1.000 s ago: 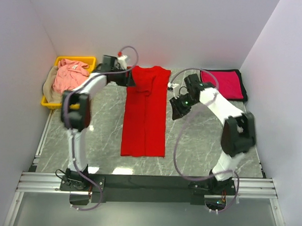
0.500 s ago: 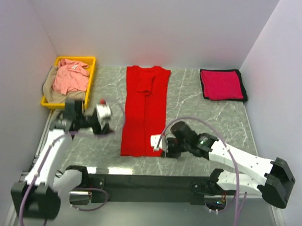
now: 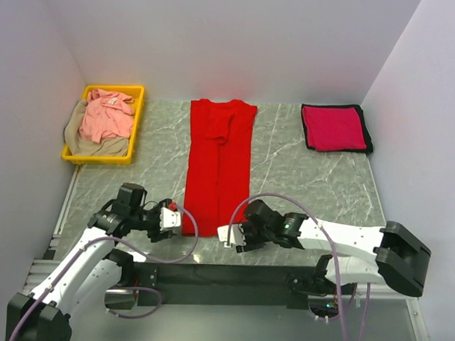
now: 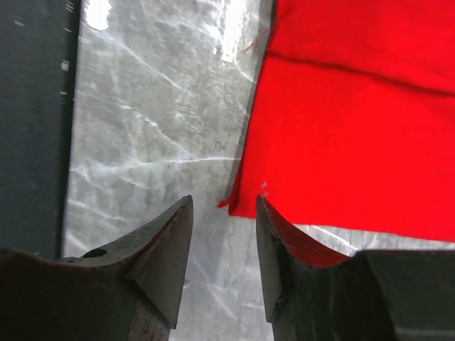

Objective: Fold and stack the t-shirts
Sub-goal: Fold the tshirt

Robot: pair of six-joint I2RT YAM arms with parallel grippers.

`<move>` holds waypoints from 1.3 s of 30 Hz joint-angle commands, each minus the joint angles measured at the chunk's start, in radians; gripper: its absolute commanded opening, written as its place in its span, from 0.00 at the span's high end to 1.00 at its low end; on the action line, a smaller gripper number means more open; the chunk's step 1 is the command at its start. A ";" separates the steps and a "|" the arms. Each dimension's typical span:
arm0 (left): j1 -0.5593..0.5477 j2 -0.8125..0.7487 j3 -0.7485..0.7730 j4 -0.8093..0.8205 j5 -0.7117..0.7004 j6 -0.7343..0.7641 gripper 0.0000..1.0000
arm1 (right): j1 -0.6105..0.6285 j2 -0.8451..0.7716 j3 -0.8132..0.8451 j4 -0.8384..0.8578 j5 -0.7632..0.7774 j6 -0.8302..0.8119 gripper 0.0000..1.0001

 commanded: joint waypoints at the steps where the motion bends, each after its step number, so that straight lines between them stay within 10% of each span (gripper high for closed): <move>1: -0.005 0.028 0.012 0.051 -0.006 0.073 0.33 | 0.007 0.049 0.008 0.073 0.040 -0.033 0.53; 15: -0.094 0.184 0.007 0.114 0.002 0.282 0.41 | -0.012 0.212 0.045 0.045 0.086 0.029 0.99; 28: -0.279 0.392 0.006 0.271 -0.129 0.163 0.50 | -0.045 0.147 0.074 -0.029 0.047 0.081 1.00; 39: -0.286 0.471 0.029 0.180 -0.195 0.227 0.81 | -0.073 0.146 0.125 -0.082 0.003 0.098 1.00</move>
